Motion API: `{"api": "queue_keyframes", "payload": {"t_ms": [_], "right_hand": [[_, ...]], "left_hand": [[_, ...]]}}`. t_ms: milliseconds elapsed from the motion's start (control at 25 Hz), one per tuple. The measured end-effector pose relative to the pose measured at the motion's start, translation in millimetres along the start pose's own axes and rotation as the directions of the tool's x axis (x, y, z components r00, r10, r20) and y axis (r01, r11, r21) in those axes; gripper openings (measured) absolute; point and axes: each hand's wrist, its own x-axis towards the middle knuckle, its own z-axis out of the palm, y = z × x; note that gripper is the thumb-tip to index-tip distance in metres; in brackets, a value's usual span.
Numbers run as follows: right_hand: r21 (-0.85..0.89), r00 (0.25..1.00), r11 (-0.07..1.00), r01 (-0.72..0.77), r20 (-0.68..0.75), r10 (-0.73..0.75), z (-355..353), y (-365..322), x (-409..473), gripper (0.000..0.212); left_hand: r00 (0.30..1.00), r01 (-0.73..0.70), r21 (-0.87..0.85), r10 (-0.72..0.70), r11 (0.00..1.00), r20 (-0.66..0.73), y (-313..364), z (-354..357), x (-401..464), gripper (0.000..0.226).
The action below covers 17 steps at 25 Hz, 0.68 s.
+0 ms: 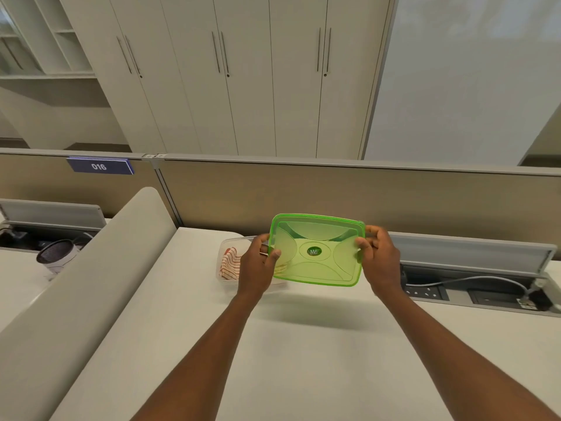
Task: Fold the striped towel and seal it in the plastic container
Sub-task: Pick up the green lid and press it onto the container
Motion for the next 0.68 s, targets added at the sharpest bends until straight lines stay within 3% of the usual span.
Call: {"api": "queue_keyframes", "payload": {"t_ms": [200,440,680], "right_hand": [[0.071,0.990,0.992,-0.104,0.105,0.096,46,-17,-4,0.025],[-0.027,0.956,0.998,-0.064,0.285,0.069,105,-20,-12,0.045],[-0.217,0.914,0.975,-0.047,0.385,0.129,153,-18,-9,0.054]], "left_hand": [[0.991,0.059,0.038,-0.054,0.998,-0.122,-17,-32,11,0.034],[0.992,0.035,0.217,-0.007,0.976,-0.129,-60,-73,23,0.033],[0.986,0.155,0.336,-0.124,0.929,-0.111,-94,-80,23,0.054]]}}
